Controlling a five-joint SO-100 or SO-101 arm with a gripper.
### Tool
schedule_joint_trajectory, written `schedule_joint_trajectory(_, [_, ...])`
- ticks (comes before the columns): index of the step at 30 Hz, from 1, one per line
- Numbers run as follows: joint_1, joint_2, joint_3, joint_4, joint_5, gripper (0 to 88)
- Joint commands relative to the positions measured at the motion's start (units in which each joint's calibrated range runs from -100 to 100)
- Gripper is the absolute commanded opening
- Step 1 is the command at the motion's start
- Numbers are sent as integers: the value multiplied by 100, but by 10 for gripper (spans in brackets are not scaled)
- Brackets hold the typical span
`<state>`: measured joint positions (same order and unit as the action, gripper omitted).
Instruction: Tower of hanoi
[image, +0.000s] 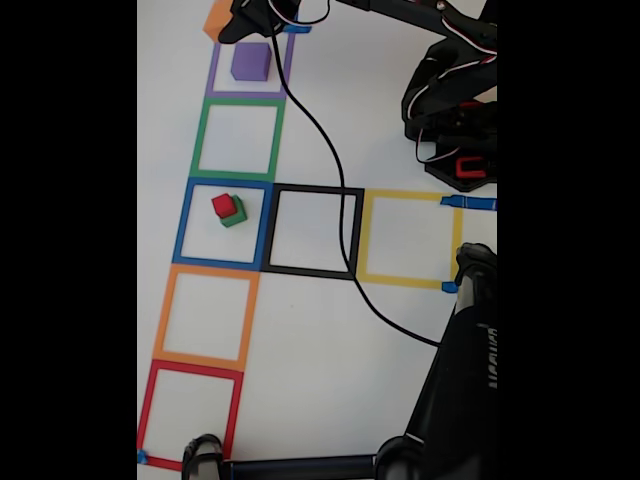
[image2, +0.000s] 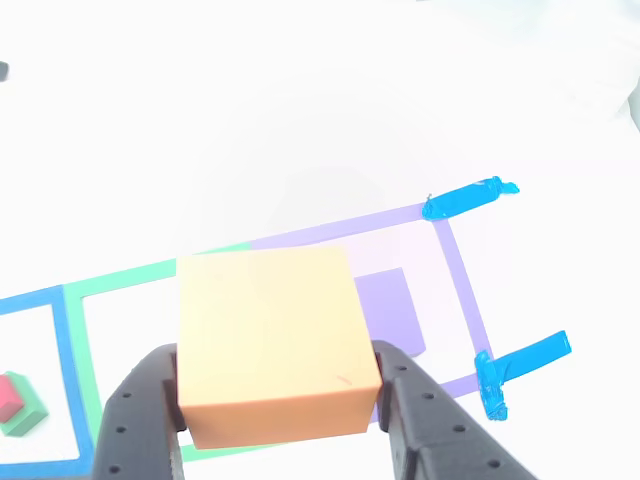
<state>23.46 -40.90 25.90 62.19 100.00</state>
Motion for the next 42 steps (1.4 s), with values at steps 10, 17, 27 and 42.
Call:
schedule_joint_trajectory(10, [-1081,372,-4535,3514,0,91])
schedule_joint_trajectory(17, [-1253,-104,-3317,3109,0,91])
schedule_joint_trajectory(27, [-1378,-1114,974,-90,0,90])
schedule_joint_trajectory(42, [-1762,340,5629,-6956,0,94])
